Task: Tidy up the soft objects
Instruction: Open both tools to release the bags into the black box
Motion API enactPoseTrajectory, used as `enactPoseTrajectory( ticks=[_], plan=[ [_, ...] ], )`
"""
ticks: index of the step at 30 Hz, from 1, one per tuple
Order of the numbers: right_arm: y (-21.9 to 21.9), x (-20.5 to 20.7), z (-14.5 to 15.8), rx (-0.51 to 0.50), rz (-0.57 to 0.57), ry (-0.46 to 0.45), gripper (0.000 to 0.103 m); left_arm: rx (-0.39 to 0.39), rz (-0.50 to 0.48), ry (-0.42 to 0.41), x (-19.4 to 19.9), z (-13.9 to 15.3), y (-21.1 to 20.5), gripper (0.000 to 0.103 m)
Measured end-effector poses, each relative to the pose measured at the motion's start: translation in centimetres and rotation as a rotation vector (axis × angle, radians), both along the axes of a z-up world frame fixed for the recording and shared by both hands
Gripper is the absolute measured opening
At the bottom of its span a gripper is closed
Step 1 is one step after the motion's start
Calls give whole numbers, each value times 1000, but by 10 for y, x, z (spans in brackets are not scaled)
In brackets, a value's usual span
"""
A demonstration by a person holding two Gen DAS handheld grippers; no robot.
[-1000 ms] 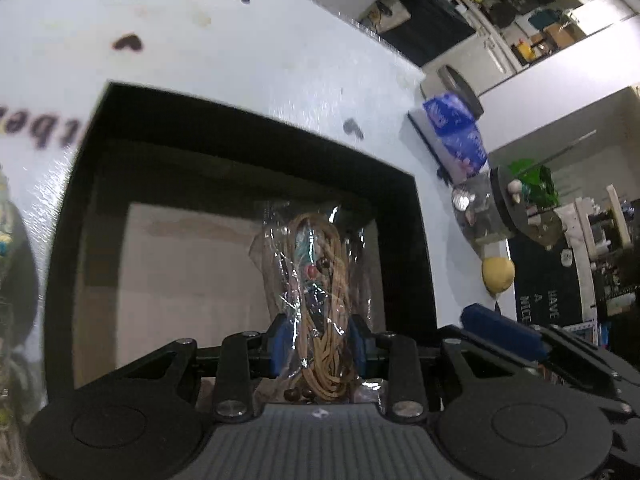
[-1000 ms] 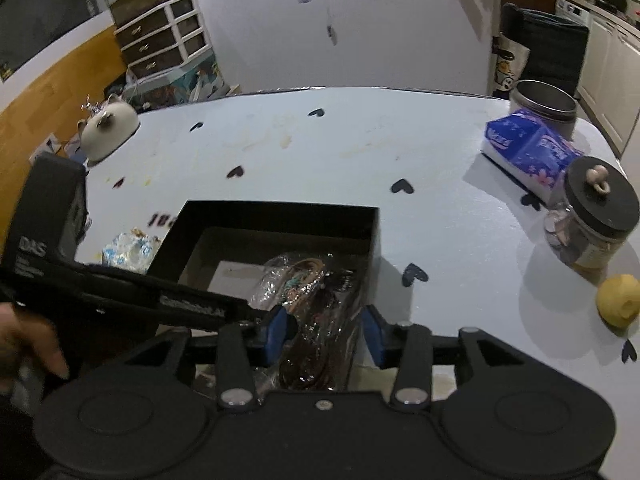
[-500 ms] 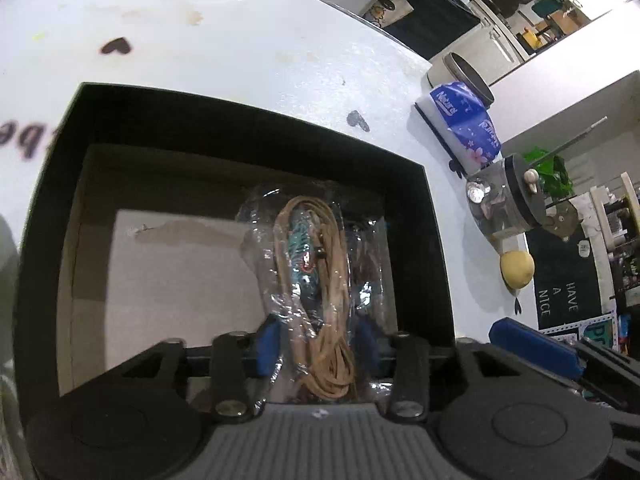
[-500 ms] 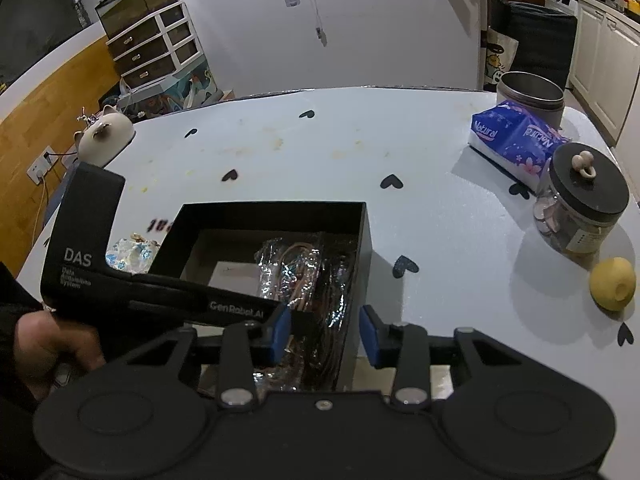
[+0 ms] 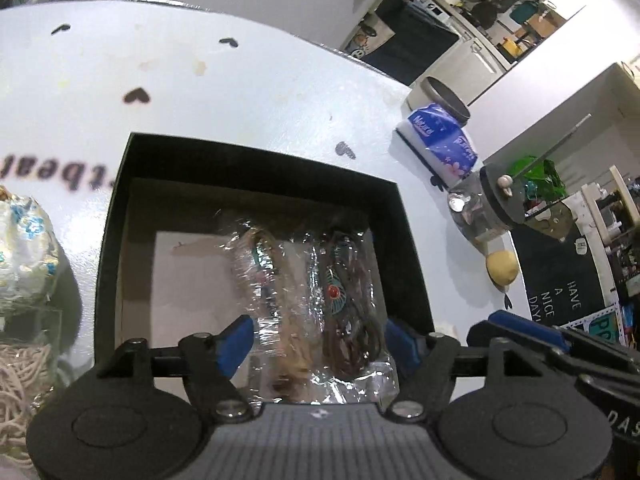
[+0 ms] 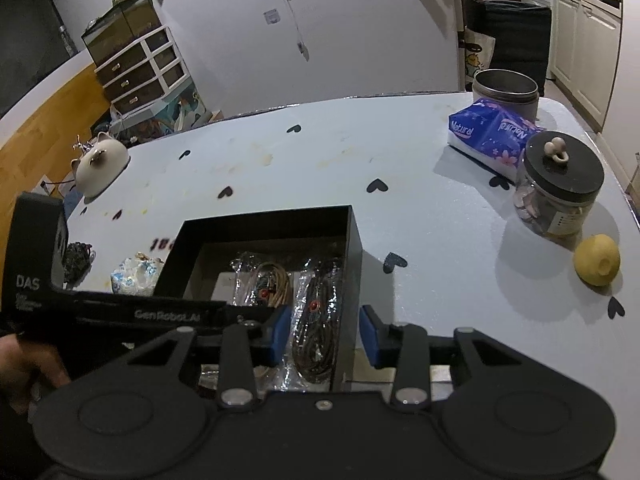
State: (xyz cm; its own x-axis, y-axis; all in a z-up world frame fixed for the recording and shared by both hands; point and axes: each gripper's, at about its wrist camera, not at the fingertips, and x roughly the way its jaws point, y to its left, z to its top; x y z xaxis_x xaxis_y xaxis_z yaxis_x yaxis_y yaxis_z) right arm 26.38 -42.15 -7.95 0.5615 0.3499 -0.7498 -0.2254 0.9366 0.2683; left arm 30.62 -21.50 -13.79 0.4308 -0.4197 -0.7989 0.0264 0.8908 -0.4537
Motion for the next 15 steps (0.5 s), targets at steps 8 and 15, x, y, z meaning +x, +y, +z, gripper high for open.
enactPoseTrajectory(
  ticks=[8,15],
  plan=[
    [-3,-11,5,9,-12,-21,41,33,-10,-52,-19,17,4,80],
    [-6,-23,13,35,-29,-73,47,91,-3,-136,-40,40,8,88]
  ],
)
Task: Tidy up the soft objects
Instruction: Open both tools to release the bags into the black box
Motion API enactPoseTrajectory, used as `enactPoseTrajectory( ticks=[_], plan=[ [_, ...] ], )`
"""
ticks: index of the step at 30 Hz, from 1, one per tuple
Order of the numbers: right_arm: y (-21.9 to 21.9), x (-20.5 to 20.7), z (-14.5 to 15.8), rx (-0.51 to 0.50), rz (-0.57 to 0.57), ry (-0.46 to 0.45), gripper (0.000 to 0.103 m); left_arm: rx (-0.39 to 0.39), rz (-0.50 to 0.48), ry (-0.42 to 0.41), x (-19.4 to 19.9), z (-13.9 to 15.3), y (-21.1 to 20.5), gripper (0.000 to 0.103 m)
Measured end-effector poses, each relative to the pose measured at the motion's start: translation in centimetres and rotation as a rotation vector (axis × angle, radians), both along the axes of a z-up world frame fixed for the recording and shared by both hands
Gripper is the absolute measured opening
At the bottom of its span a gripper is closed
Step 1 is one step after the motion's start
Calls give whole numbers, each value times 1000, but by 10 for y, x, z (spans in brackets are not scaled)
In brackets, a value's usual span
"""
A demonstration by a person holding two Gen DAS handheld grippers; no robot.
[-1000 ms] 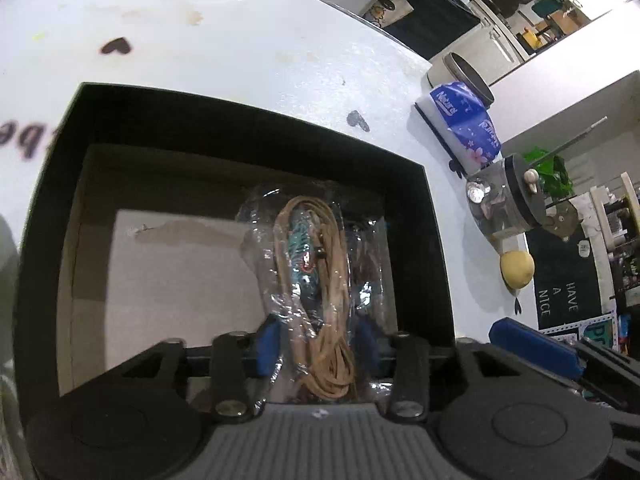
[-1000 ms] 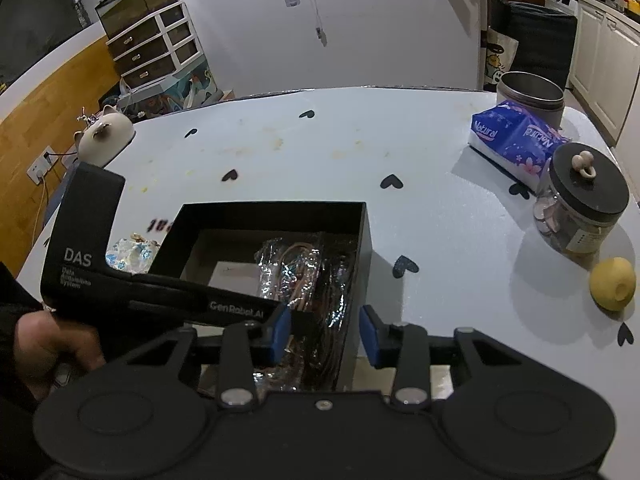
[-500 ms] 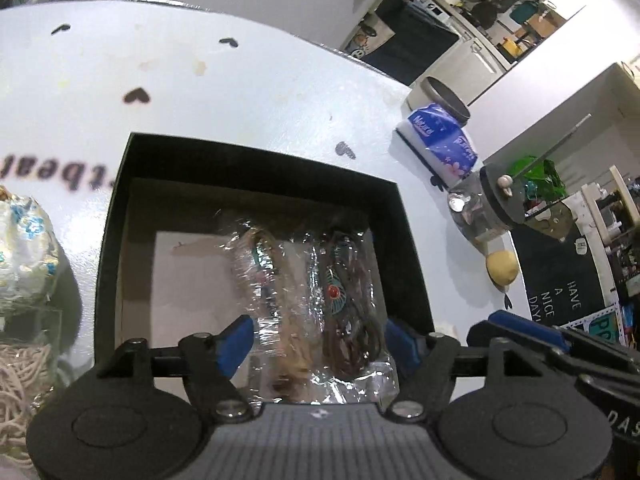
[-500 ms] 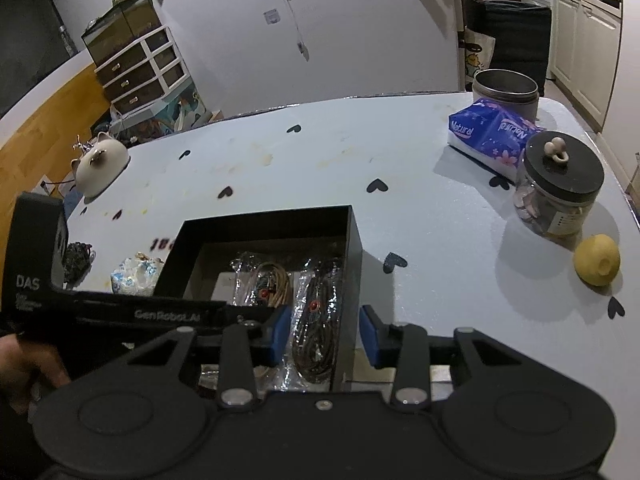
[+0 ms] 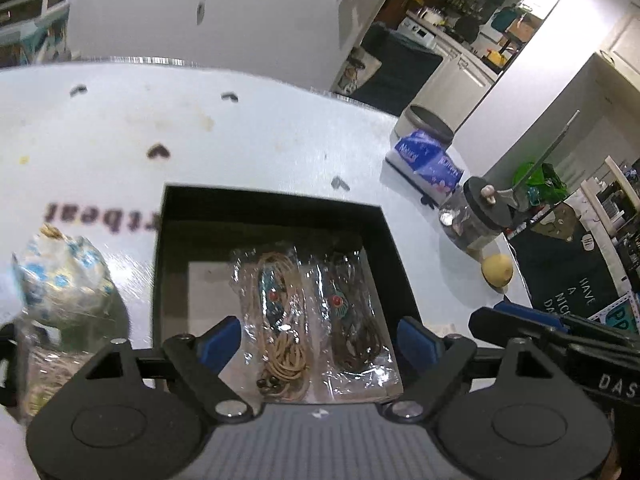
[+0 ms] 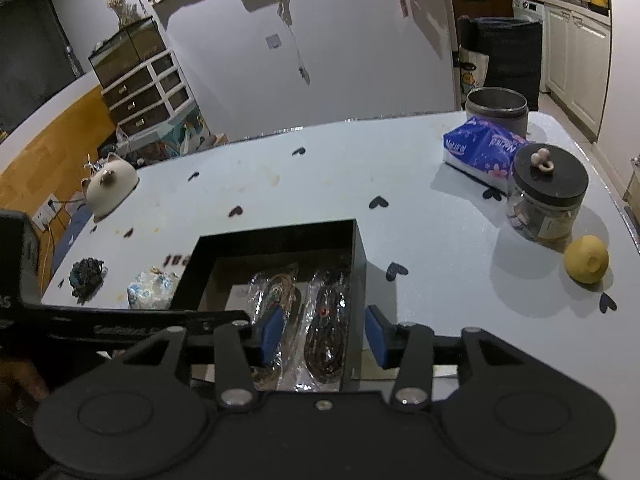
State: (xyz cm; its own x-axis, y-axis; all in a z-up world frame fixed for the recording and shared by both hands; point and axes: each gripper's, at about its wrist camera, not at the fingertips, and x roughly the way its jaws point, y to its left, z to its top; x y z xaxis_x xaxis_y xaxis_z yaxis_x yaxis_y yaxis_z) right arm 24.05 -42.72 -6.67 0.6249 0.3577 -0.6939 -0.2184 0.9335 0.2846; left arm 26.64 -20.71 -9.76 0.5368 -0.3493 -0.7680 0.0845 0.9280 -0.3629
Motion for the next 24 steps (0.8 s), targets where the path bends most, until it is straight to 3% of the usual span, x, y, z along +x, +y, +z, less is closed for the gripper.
enactPoseTrajectory(
  ticks=[9,24],
  plan=[
    [-3,-17,13,5,-46,-107,63,86,43,-112,-30,31,11,103],
    [6,-46,16,-57,-95,-245,103,148,127,-252,-67,50,38,103]
  ],
)
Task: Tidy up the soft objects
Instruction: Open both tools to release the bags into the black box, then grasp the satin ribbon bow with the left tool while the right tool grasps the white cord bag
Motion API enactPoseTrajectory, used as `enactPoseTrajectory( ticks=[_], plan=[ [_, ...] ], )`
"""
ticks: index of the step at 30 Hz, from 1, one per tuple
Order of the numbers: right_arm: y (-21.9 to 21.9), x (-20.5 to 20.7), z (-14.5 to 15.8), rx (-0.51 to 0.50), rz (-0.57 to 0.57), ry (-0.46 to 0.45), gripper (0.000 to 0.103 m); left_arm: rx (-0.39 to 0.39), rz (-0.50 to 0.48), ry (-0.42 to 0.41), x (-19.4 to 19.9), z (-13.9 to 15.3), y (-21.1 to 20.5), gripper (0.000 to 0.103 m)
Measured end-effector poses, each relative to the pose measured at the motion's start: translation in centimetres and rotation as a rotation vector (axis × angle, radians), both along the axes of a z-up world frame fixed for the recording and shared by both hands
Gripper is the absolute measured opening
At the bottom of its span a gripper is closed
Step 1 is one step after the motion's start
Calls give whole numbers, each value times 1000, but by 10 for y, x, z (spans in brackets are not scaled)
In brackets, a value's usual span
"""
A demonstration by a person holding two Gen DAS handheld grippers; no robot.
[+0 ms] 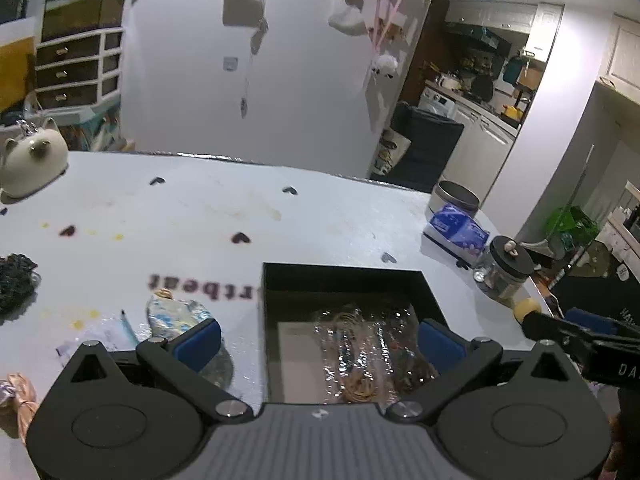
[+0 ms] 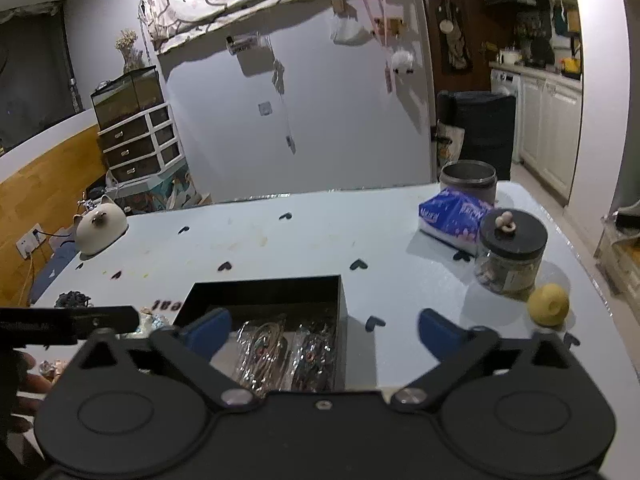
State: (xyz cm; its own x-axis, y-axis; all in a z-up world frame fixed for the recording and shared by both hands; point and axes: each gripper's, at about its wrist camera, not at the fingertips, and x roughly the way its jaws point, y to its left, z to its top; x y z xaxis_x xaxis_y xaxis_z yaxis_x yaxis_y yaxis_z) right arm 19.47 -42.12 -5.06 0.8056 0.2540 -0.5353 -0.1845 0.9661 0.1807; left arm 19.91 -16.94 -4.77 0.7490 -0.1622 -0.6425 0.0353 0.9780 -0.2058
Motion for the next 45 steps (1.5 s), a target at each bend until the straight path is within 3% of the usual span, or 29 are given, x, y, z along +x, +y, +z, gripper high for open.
enactPoseTrajectory(
  ticks=[16,29,39,45],
  plan=[
    [34,-18,1,-30,-76,-113,103,48,48,-106,-25,0,51,103],
    [122,-29,7,-42,-116,-144,103,86,34,-139,-34,3,146,103],
    [199,-31,6,-50,-83,-129,103,91,6,-108,-42,-6,217,103],
    [236,-31,-4,-29,-94,-79,103,81,-56,-17,-41,-22,251,103]
  ],
)
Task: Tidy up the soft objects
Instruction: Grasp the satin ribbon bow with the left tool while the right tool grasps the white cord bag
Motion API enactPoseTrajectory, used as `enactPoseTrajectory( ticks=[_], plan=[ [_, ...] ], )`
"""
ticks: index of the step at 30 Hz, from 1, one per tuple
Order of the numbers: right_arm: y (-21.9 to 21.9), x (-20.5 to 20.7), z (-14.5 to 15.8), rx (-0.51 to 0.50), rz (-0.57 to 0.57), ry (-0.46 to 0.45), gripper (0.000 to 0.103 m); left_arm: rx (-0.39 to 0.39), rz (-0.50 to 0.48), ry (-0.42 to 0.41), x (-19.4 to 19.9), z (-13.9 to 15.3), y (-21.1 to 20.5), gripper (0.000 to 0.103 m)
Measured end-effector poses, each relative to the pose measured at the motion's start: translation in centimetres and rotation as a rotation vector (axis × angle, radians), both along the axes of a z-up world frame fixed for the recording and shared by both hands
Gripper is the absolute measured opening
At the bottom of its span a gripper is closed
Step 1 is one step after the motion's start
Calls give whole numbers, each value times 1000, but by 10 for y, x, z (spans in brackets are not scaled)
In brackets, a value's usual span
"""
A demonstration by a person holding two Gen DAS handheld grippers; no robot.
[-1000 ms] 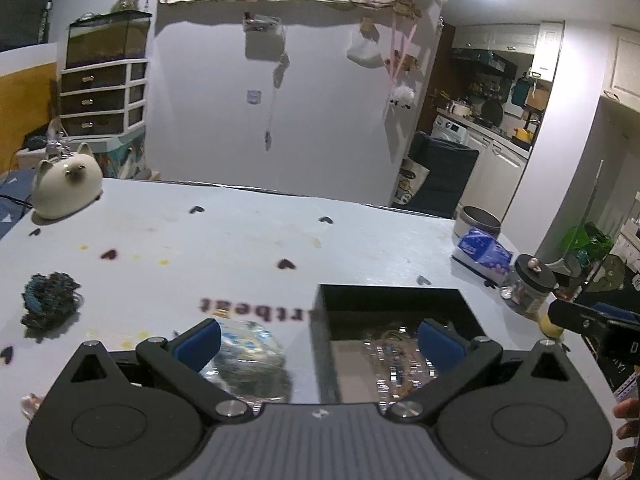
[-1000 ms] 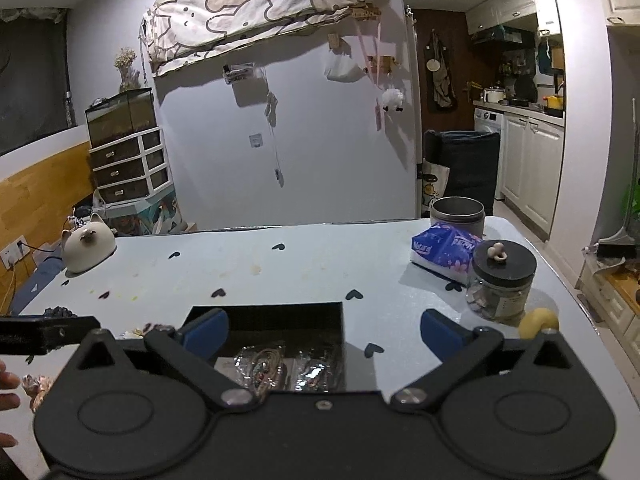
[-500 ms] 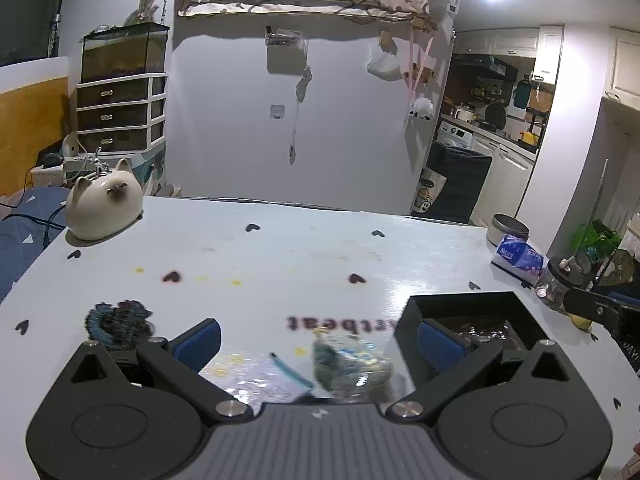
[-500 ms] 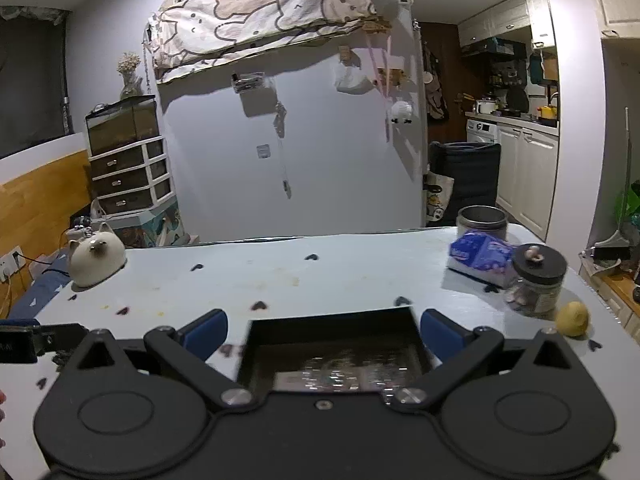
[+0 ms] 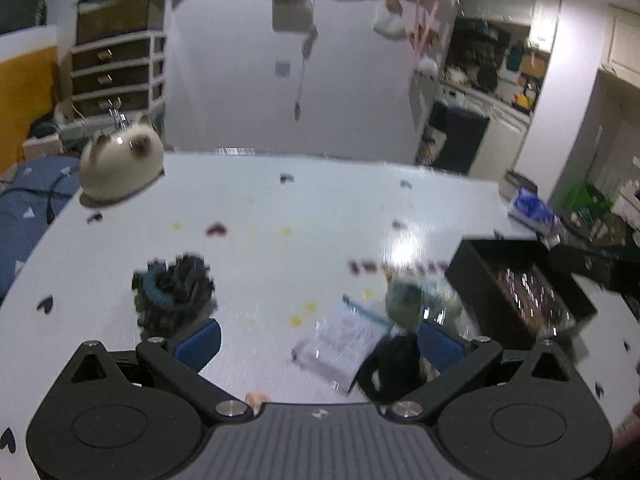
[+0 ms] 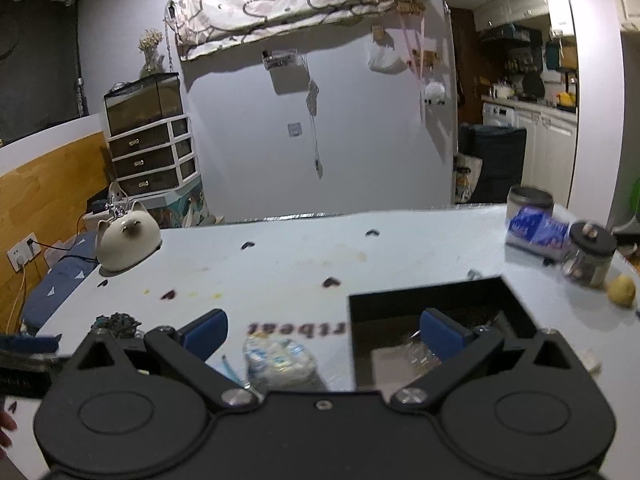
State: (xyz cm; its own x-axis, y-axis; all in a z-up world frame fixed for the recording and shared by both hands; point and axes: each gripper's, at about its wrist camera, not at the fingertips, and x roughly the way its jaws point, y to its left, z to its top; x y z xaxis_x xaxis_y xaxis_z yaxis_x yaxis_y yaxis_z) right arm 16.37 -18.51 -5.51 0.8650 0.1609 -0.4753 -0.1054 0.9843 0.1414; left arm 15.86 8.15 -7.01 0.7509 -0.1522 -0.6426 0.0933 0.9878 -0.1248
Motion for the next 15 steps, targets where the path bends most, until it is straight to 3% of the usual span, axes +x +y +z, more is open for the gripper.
enactPoseTrajectory(
  ticks=[12,15],
  plan=[
    [33,7,-34,65,-62,210,103,34,-132,197,-2,-46,19,103],
    [35,9,-43,71,-77,268,103,56,-164,215,1,-56,16,103]
  ],
)
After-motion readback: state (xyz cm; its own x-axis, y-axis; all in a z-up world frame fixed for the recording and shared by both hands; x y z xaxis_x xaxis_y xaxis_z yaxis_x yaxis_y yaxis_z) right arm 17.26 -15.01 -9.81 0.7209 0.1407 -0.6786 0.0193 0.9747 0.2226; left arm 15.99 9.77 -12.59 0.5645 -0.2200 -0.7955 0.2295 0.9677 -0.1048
